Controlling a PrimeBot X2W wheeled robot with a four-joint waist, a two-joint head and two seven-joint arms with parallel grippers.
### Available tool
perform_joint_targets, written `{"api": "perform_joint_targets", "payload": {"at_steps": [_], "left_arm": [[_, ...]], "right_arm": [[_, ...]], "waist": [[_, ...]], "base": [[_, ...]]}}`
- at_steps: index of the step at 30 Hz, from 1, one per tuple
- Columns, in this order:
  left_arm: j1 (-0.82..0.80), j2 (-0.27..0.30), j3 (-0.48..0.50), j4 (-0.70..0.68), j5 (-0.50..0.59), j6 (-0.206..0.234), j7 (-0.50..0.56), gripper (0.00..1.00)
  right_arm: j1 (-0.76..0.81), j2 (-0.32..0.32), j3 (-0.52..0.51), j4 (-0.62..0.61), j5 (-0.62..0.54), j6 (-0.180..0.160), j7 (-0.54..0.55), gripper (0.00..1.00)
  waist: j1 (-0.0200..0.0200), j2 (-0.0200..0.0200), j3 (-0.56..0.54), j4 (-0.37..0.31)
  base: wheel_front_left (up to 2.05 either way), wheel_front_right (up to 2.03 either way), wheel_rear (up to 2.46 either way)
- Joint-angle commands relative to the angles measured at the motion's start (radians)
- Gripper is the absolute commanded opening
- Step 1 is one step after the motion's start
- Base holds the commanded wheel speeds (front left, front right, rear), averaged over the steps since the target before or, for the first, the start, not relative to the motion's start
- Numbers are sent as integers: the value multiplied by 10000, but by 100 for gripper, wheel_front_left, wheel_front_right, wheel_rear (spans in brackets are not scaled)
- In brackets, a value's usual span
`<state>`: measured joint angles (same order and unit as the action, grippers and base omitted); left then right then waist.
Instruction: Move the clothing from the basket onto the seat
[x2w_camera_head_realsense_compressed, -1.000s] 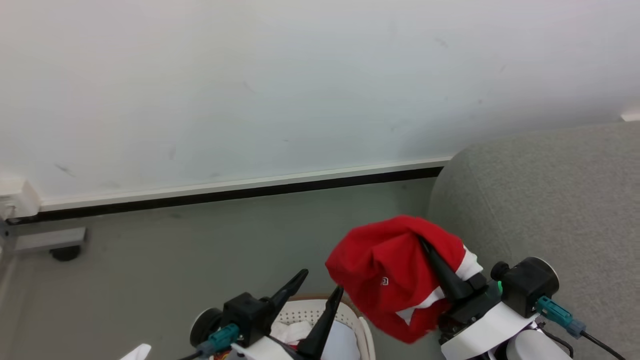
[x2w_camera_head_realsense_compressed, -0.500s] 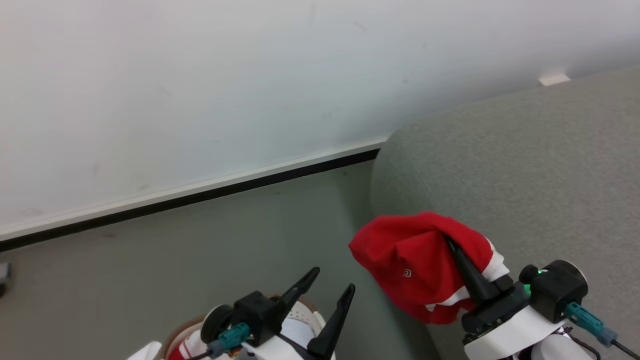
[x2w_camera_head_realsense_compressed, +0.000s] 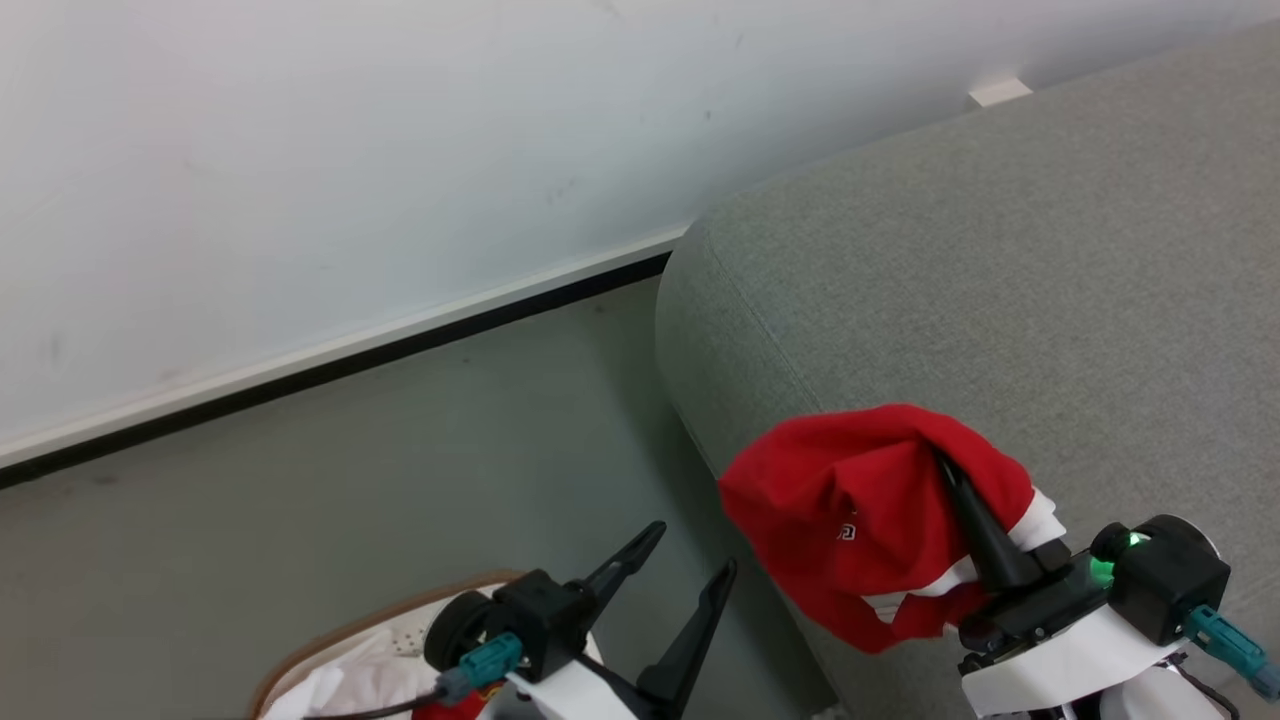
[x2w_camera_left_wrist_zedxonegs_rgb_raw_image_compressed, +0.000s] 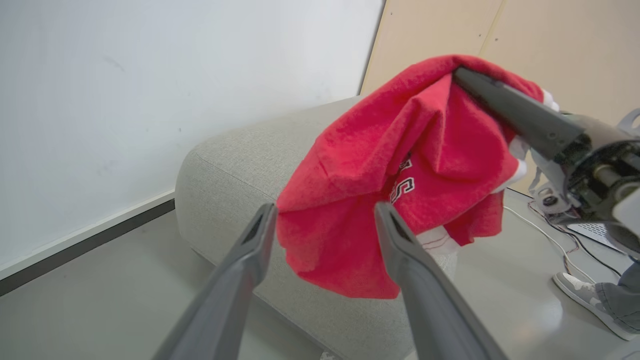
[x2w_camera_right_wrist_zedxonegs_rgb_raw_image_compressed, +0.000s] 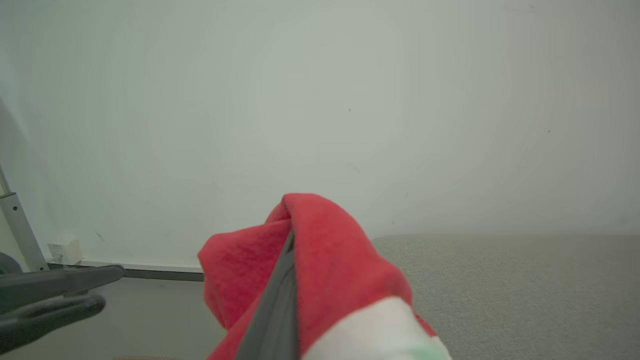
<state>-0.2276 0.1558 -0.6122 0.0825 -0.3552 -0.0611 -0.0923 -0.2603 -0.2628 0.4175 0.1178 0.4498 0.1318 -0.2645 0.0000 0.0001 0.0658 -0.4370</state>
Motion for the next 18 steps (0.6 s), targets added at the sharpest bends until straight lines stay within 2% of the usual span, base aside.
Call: {"api": "perform_joint_targets", "payload": {"at_steps": [1, 7, 12, 18], "left_arm": [[-143, 53, -13, -22, 52, -15, 8, 100], [-447, 131, -98, -88, 163, -72, 152, 100], [-773, 268, -182, -155, 219, -135, 334, 100], [-1427, 425, -265, -423, 395, -240, 643, 100]], "right_arm": [[-31, -17, -113, -87, -25, -21, 1, 0], [-648, 204, -674, 368, 544, -21, 1, 0], [-2122, -1, -981, 1729, 1049, -21, -1, 0], [-4386, -517, -1635, 3560, 1358, -21, -1, 0]], "waist": [[0, -1, 172, -50], [0, -1, 755, 47], [0, -1, 1439, 299], [0, -1, 2667, 948]], "base": [[0, 0, 0], [0, 0, 0], [0, 0, 0], [0, 0, 0]]}}
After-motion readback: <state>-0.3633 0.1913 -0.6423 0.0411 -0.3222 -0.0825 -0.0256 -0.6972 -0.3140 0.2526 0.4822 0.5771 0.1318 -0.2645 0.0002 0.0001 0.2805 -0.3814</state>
